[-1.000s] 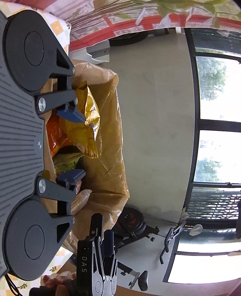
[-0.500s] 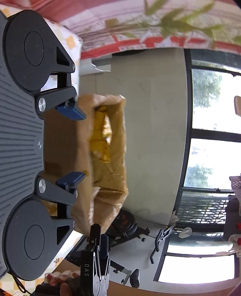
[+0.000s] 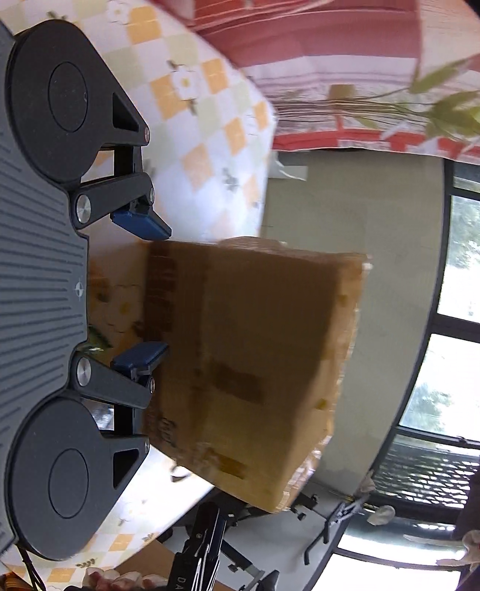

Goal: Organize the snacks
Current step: 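Return both tools to the pile and grasp the orange candy packet with the right tool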

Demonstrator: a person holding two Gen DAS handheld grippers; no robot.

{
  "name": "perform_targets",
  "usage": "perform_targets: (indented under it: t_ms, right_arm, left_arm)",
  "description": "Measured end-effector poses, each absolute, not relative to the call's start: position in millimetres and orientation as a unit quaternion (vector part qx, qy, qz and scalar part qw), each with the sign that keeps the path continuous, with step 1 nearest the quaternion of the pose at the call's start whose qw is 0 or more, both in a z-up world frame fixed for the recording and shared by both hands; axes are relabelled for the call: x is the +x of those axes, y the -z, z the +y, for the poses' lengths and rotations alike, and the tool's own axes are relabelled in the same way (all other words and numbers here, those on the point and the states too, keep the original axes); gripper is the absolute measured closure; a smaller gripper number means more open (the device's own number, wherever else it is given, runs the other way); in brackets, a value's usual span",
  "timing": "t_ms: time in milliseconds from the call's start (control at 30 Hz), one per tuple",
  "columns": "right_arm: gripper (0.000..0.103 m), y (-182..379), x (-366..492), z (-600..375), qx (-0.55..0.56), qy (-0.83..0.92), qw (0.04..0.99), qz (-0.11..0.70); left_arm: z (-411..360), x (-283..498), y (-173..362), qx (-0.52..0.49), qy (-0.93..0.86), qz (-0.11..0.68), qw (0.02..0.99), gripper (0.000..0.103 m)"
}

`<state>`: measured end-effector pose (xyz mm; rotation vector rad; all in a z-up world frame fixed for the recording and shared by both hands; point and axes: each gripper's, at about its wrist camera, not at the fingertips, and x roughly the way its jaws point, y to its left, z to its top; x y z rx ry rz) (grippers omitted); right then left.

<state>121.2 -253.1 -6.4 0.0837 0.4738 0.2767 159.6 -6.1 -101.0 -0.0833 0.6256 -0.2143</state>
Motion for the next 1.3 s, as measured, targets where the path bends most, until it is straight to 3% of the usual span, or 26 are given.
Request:
perform_targets:
  t_ms: [300, 767, 867, 933, 1300]
  right_arm:
    - [0.036, 52.9, 124.5, -232.4, 0.037, -0.154, 0.944, 0.290]
    - [0.037, 105.1, 203.5, -184.5, 0.094, -0.181, 0.889, 0.409]
    - [0.048, 110.9, 210.7, -176.6, 0.087, -0.178, 0.883, 0.426]
    - [0.062, 110.7, 210.9, -176.9, 0.084, -0.171, 0.885, 0.424]
    - [0.066, 91.7, 159.0, -208.1, 0.083, -0.190, 0.918, 0.338]
  left_arm:
    - [-10.6, 153.9, 127.4, -0.041, 0.107, 0.339, 0.934, 0.043]
    - [-3.3, 150.2, 139.3, -0.057, 0.080, 0.353, 0.931, 0.045]
    - [-3.5, 150.5, 143.6, -0.058, 0.081, 0.359, 0.928, 0.046]
    - [-2.9, 150.2, 146.1, -0.060, 0.082, 0.363, 0.926, 0.047]
    - [-5.9, 154.5, 157.9, -0.062, 0.081, 0.382, 0.918, 0.048]
